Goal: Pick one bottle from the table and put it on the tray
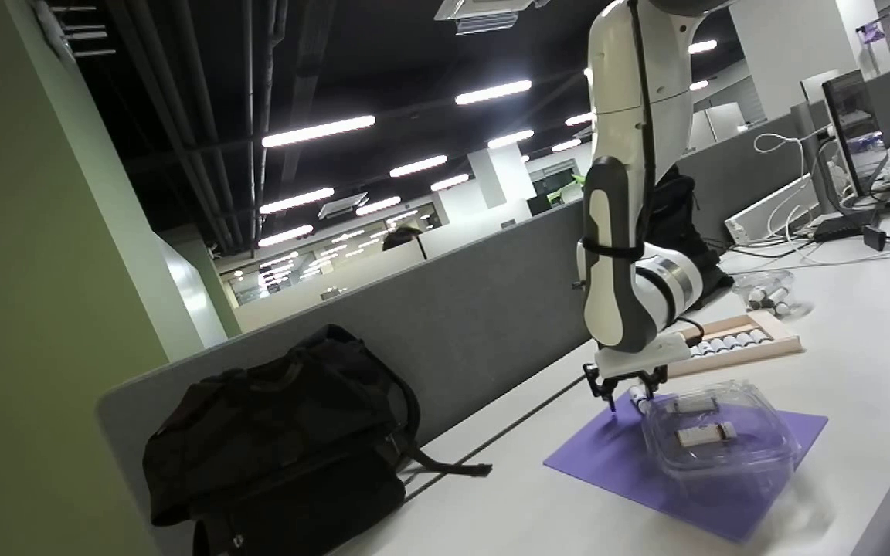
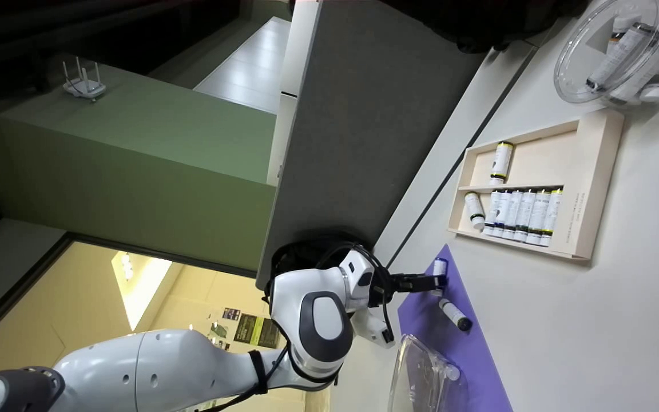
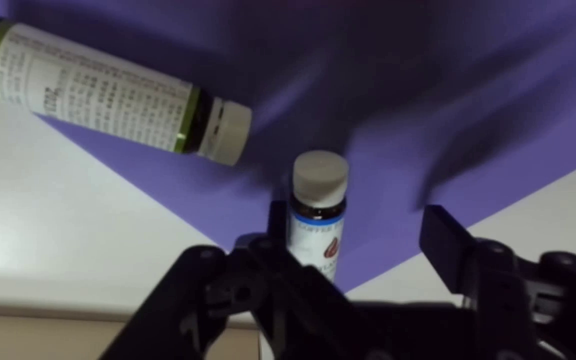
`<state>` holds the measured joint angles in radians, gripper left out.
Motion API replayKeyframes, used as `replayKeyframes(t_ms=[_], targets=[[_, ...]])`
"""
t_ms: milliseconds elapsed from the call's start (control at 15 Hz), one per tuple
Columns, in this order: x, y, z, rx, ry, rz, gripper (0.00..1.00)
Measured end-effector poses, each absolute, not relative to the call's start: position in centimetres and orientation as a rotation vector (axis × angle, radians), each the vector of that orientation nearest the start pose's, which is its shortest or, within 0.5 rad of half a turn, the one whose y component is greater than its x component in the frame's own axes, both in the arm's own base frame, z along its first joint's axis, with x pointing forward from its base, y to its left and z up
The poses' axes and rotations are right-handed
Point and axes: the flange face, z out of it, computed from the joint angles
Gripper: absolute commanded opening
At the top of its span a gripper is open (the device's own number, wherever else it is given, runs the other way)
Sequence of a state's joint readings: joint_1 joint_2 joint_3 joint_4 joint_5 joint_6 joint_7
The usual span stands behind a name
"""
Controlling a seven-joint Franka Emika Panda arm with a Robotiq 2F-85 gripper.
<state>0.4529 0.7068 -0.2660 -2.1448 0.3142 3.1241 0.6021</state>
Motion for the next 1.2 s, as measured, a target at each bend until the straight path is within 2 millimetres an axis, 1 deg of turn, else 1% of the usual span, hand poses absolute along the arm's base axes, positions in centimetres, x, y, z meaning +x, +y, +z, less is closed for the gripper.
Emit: replayKeyframes(t_ms=[333,400,467,667,1000,1067,1200], targets=[[56.9,7.1,11.2,-2.914,0.988,-0.513,0.07],[56.8,6.9,11.3,-2.909,0.996,-0.509,0.03],[56.8,6.6,11.3,-2.904,1.004,-0.510,0.07],[56.5,5.4,11.9,-2.879,1.037,-0.556,0.07],[54.8,2.0,14.4,-2.811,1.142,-0.676,0.07],[54.4,1.3,14.7,-2.802,1.169,-0.687,0.27],[53.8,0.2,14.9,-2.801,1.198,-0.701,0.27]])
